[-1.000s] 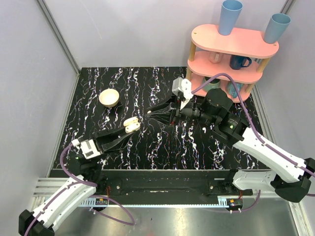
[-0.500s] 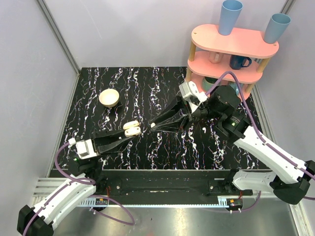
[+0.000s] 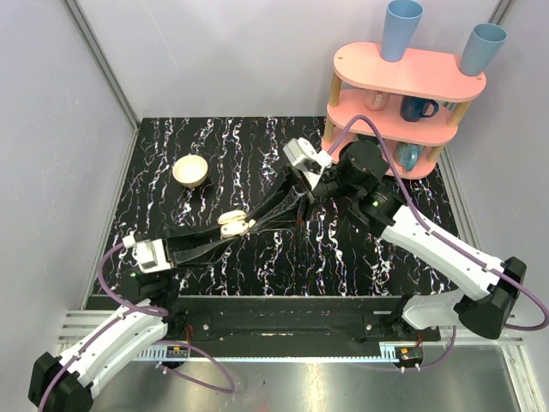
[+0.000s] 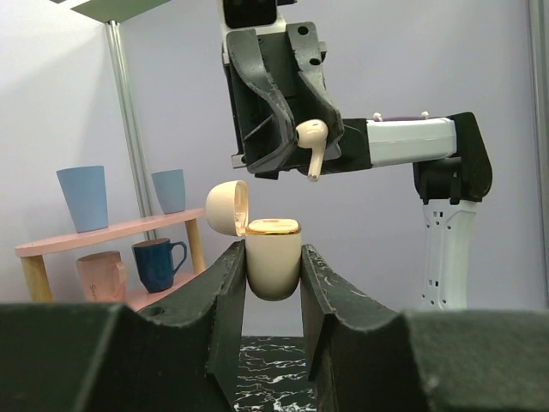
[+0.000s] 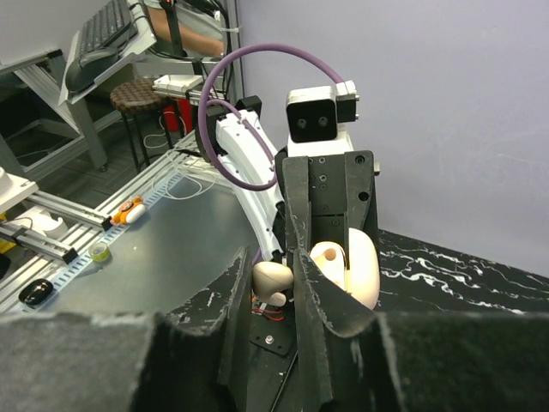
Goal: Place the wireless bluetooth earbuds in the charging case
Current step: Insert the right earbud into the right side groove of the charging case.
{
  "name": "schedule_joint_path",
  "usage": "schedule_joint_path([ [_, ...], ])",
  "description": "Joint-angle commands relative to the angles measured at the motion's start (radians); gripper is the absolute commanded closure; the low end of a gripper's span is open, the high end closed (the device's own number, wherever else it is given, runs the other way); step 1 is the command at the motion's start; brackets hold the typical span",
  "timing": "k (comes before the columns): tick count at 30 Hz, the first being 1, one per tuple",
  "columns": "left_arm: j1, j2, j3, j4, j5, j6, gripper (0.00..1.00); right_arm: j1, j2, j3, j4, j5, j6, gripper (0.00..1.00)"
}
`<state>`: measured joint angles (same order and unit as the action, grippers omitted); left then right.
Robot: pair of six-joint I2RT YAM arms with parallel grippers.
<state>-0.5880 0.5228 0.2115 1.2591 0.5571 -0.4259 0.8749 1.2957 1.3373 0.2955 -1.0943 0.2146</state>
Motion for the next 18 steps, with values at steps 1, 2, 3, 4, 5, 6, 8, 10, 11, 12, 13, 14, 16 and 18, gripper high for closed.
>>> schedule_joint_path([
  [1,-0.001,0.019,0.051,0.082,0.043,-0.031,1.0,-0.005,0.023,0.082,0.008,-0.067,-0.015,0.78],
  [2,-0.001,0.023,0.051,0.086,0.046,-0.039,1.0,-0.005,0.028,0.091,-0.005,-0.07,-0.023,0.79],
  [3,-0.001,0.025,0.052,0.085,0.053,-0.042,1.0,-0.005,0.036,0.098,-0.039,-0.075,-0.032,0.78],
  [4,-0.003,0.026,0.052,0.085,0.055,-0.047,1.0,-0.005,0.039,0.114,-0.057,-0.079,-0.058,0.79],
  [5,-0.001,0.025,0.052,0.085,0.058,-0.053,1.0,-0.005,0.043,0.121,-0.077,-0.082,-0.073,0.79],
  [6,-0.001,0.026,0.052,0.083,0.059,-0.056,1.0,-0.007,0.045,0.135,-0.126,-0.084,-0.092,0.78],
  [8,-0.003,0.026,0.052,0.072,0.06,-0.059,1.0,-0.005,0.051,0.155,-0.179,-0.084,-0.151,0.79],
  [10,-0.001,0.026,0.054,0.062,0.06,-0.059,1.0,-0.007,0.063,0.186,-0.254,-0.09,-0.199,0.79],
  [11,-0.001,0.026,0.057,0.06,0.063,-0.063,1.0,-0.007,0.066,0.194,-0.272,-0.098,-0.21,0.78],
  [12,-0.001,0.025,0.06,0.054,0.061,-0.063,1.0,-0.007,0.074,0.207,-0.291,-0.102,-0.208,0.78],
  [13,-0.003,0.025,0.062,0.049,0.063,-0.062,1.0,-0.007,0.076,0.214,-0.327,-0.105,-0.248,0.78],
  [14,-0.001,0.025,0.065,0.046,0.063,-0.066,1.0,-0.008,0.079,0.221,-0.344,-0.11,-0.259,0.79],
  [16,-0.003,0.025,0.074,0.022,0.064,-0.068,1.0,-0.007,0.091,0.247,-0.39,-0.121,-0.283,0.79],
  [18,-0.001,0.025,0.078,0.017,0.07,-0.07,1.0,-0.007,0.102,0.267,-0.432,-0.131,-0.297,0.79],
])
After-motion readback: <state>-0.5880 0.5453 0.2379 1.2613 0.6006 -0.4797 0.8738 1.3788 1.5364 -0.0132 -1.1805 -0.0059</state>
